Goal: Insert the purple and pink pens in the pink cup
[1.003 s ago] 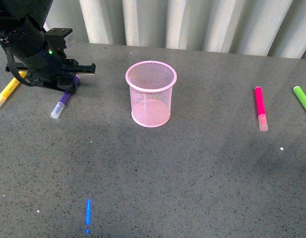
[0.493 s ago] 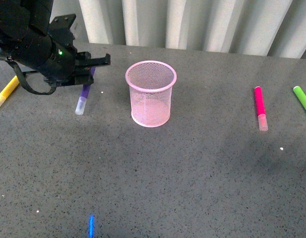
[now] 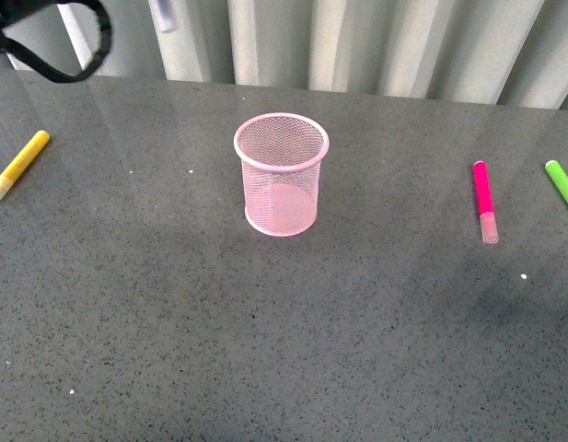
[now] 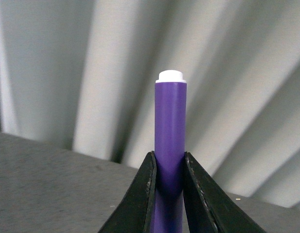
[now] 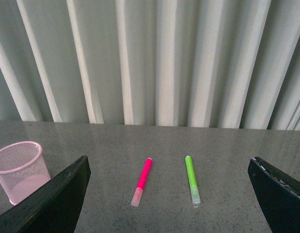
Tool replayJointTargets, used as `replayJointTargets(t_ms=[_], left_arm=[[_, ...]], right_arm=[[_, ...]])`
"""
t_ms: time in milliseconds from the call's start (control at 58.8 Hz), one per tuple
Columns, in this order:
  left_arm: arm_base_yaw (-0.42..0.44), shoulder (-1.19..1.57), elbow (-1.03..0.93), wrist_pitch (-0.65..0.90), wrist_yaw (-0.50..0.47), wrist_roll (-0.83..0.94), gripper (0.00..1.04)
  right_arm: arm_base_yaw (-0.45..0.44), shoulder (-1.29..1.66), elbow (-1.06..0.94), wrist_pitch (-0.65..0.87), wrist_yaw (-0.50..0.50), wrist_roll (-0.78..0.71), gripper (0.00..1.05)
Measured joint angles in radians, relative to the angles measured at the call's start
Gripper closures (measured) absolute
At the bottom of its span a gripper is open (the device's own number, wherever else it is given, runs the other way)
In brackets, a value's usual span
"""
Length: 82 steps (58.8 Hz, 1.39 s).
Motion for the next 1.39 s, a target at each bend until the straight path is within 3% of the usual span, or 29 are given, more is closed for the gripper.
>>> replayJointTargets(t_ms=[170,306,1361,1395], left_arm=[[-0.161,0.102,-0.029,0.118,-0.045,-0.003,0.92],[-0.197,0.190,-0.023,0.151,-0.061,0.002,0.92],[-0.156,0.288,0.060,0.035,-0.089,-0.123,0.92],[-0.156,0.282,0.051,0.018,-0.092,-0.135,0.89]], right_arm=[[0.000,0.000,0.000,0.000,0.000,0.000,0.07],[0.000,0.000,0.000,0.000,0.000,0.000,0.07],[0.000,0.000,0.000,0.000,0.000,0.000,0.07],[0.000,0.000,0.000,0.000,0.000,0.000,0.07]])
